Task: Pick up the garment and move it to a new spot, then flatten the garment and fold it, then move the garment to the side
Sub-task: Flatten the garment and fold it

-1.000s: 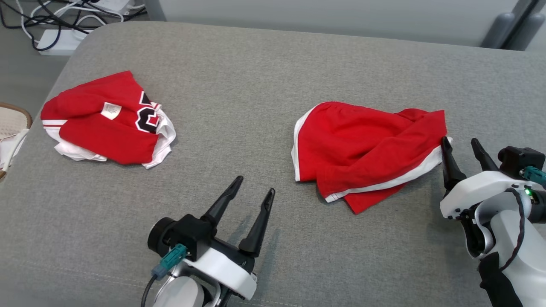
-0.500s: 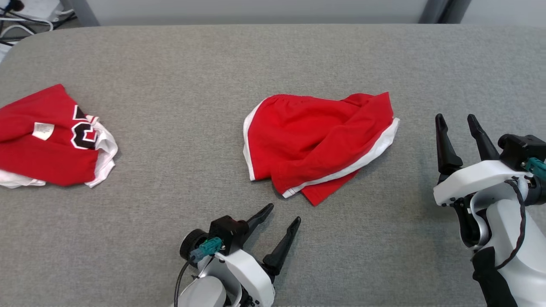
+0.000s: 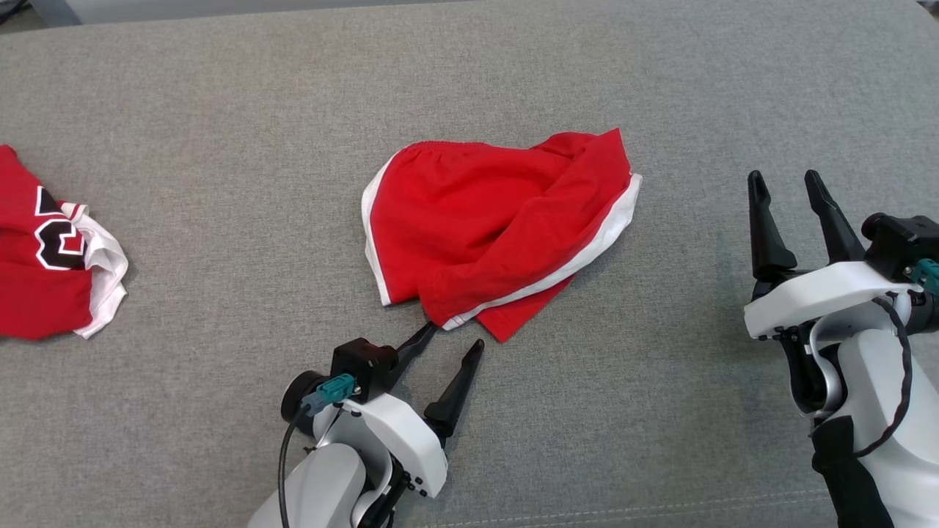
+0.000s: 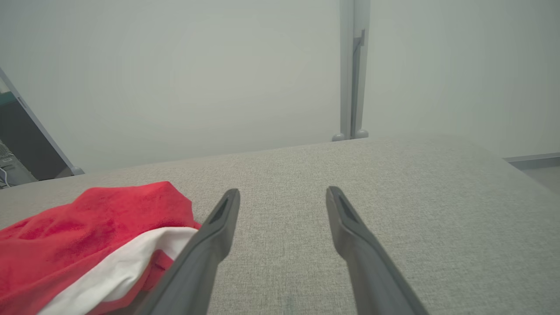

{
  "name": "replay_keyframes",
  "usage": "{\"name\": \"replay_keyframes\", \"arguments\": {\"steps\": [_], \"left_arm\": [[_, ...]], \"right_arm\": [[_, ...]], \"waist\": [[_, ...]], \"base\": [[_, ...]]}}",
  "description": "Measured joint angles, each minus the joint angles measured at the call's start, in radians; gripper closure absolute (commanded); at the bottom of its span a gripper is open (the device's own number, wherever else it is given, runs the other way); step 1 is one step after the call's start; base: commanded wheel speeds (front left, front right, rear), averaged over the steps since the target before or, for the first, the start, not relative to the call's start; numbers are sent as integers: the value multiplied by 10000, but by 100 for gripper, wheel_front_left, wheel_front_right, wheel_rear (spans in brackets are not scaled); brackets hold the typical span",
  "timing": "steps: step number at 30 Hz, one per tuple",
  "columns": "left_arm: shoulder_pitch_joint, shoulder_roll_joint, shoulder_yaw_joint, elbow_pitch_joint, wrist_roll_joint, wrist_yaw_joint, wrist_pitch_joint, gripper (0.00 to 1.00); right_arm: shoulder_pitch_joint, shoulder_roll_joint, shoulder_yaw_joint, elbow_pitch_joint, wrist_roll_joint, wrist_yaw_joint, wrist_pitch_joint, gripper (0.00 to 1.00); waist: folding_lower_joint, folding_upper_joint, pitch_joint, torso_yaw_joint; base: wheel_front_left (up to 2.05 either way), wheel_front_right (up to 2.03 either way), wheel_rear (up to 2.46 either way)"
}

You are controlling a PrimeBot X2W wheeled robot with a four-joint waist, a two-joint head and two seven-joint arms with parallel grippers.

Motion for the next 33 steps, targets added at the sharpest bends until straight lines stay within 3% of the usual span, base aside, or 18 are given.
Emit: {"name": "replay_keyframes", "arguments": {"steps": [16,18,19,20,21,22,29,33], "left_arm": [[0,61,-132,-489,31,0,0,0],[-1,88,-107,-481,44,0,0,18],[-1,88,-107,-481,44,0,0,18],[-15,96,13,-479,146,0,0,42],[-38,100,63,-485,221,0,0,84],[-93,100,121,-495,290,0,0,100],[-271,159,127,-533,238,0,0,100],[-361,650,36,-786,-222,-2,0,100]], "right_arm": [[3,201,267,-25,63,0,0,0],[2,203,274,-27,65,-2,0,0],[2,203,274,-27,65,-2,0,0],[1,201,272,-36,71,0,0,0],[1,203,272,-42,71,0,0,0],[-2,203,270,-50,73,0,0,0],[-8,211,205,-132,79,-2,0,0],[-83,211,259,-247,259,-2,0,0]], "waist": [[0,0,16,-6],[0,0,52,-67],[0,0,52,-67],[0,0,94,-125],[0,0,118,-151],[0,0,144,-175],[0,0,222,-197],[0,0,108,-6]], "base": [[0,0,0],[0,0,0],[0,0,0],[0,0,0],[0,0,0],[0,0,0],[0,0,0],[0,0,0]]}}
